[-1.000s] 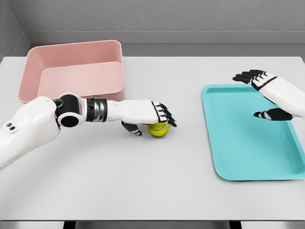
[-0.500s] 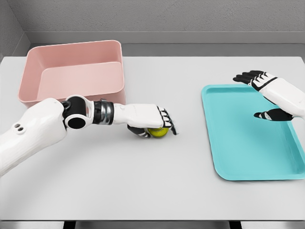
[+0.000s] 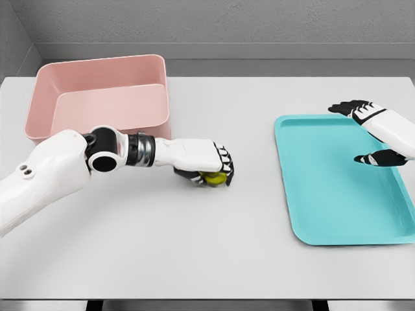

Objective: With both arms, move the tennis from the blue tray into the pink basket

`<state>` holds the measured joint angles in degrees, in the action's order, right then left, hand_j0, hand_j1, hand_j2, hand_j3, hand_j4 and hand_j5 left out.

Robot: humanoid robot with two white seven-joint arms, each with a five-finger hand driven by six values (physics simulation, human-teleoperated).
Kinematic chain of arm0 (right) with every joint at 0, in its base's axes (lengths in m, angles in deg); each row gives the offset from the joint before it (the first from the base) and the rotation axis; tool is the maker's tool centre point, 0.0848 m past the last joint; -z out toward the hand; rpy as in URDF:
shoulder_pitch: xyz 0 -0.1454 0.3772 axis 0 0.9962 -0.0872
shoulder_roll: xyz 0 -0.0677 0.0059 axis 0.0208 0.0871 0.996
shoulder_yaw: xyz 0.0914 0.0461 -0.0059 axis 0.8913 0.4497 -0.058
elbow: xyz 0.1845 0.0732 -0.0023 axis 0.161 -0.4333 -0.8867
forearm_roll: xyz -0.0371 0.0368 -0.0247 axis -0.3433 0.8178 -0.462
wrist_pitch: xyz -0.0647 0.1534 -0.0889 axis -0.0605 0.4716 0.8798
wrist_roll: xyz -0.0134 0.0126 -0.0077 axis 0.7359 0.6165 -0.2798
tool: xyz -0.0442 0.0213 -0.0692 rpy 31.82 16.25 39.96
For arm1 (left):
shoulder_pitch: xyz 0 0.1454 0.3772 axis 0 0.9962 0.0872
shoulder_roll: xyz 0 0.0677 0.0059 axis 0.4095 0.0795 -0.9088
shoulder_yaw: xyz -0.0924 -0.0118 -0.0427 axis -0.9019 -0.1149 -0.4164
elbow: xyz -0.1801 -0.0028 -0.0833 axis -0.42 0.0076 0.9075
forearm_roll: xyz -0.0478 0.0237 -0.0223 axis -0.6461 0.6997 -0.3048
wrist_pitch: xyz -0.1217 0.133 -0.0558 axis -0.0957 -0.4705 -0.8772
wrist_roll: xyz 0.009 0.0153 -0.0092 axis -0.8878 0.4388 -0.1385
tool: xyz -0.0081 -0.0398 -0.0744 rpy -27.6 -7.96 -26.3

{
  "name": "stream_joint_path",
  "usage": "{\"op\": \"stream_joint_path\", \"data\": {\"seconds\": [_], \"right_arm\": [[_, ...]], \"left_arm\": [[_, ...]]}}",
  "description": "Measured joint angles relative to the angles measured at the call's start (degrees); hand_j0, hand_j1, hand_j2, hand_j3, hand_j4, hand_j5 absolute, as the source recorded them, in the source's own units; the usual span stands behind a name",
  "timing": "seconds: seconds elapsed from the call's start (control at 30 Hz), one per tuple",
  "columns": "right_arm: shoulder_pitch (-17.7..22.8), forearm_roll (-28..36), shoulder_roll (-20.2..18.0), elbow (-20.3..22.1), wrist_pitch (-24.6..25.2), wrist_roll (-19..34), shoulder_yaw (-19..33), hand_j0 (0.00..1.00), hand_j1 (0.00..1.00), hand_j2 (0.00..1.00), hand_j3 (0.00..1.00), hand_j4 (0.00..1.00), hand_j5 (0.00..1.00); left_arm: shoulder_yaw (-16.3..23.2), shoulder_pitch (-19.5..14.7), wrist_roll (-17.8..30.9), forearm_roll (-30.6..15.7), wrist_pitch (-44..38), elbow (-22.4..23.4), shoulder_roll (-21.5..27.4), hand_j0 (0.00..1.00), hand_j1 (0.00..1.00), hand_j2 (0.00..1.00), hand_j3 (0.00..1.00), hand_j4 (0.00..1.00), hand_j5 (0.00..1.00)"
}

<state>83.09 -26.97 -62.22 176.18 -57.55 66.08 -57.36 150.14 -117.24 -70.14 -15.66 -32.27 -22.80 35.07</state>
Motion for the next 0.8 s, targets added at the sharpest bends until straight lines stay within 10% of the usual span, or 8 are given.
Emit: {"op": "stream_joint_path", "data": {"seconds": [0.8], "right_arm": [[0.09,-0.01,0.24,-0.24,0.00,0.00,0.79,1.00,1.00,1.00,1.00,1.00,1.00]], "left_arm": [[0.31,-7.56,0.01,-0.40,0.01,-1.42,2.27,0.57,0.57,0.57,0.57,0.57,0.57]]}}
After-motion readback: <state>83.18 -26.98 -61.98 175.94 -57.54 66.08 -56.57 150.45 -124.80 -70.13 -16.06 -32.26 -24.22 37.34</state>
